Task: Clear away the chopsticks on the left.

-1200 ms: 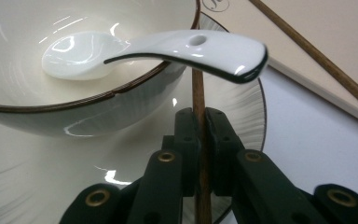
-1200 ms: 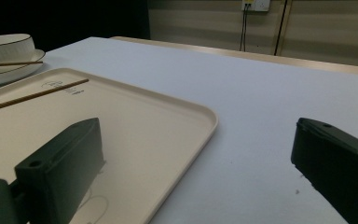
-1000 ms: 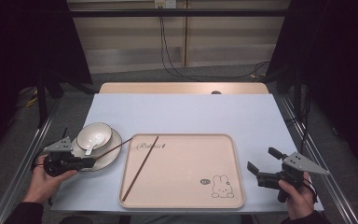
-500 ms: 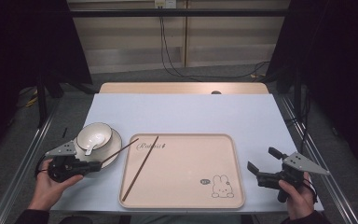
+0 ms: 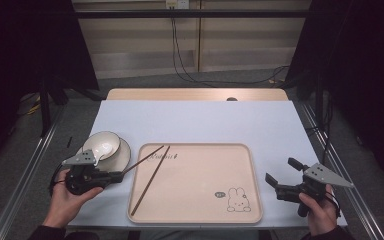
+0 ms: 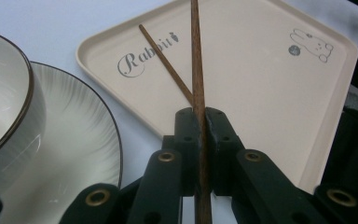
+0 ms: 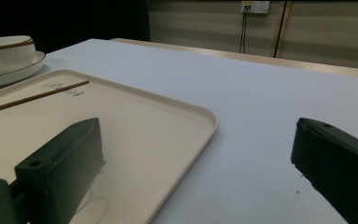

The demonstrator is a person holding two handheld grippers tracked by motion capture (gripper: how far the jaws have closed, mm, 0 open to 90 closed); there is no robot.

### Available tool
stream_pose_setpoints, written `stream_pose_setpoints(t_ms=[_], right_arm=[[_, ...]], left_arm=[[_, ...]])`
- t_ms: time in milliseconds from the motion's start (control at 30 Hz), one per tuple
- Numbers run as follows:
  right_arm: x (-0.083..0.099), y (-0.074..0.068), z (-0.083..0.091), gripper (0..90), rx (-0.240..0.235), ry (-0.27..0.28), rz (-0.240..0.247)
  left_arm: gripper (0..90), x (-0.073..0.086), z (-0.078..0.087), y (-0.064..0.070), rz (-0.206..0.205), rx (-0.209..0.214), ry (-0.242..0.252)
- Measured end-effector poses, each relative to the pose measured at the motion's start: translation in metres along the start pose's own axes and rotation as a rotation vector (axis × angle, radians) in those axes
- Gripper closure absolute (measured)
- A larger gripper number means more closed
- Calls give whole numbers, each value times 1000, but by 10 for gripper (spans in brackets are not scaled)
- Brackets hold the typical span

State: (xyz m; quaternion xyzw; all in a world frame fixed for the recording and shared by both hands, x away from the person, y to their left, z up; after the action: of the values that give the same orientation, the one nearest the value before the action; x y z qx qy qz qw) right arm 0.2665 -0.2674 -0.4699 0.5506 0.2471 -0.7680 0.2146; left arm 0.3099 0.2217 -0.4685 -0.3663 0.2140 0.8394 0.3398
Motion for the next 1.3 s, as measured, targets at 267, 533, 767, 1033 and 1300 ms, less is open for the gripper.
stream_pose_setpoints(t_ms=[267,533,767,1033,1300], right_arm=[[0,0,0,18,1,1,4],[0,0,0,18,0,2,5],[0,1,-1,18,0,1,6],[0,0,0,18,-1,0,1],[0,0,0,18,0,1,0]], left_arm=[[843,-12,-8,14,44,-23,29],[843,-25,-17,31,38,-78,51],[844,-32,-25,48,73,-93,38],[844,-33,-41,54,144,-127,10],[845,-28,-53,55,221,-200,-8]])
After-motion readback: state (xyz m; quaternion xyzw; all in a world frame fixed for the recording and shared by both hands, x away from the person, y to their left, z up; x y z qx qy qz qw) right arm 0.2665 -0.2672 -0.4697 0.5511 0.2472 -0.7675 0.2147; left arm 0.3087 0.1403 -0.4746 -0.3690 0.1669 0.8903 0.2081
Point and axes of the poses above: each handheld gripper's, and its own axes: z roughly backward along the jaws, x roughly out of its underside, y roughly to its right, the point moved 8 cm from there along -z, roughly forward along the jaws, and after that the axes turned 12 degrees about -x, right-handed, at the moved point
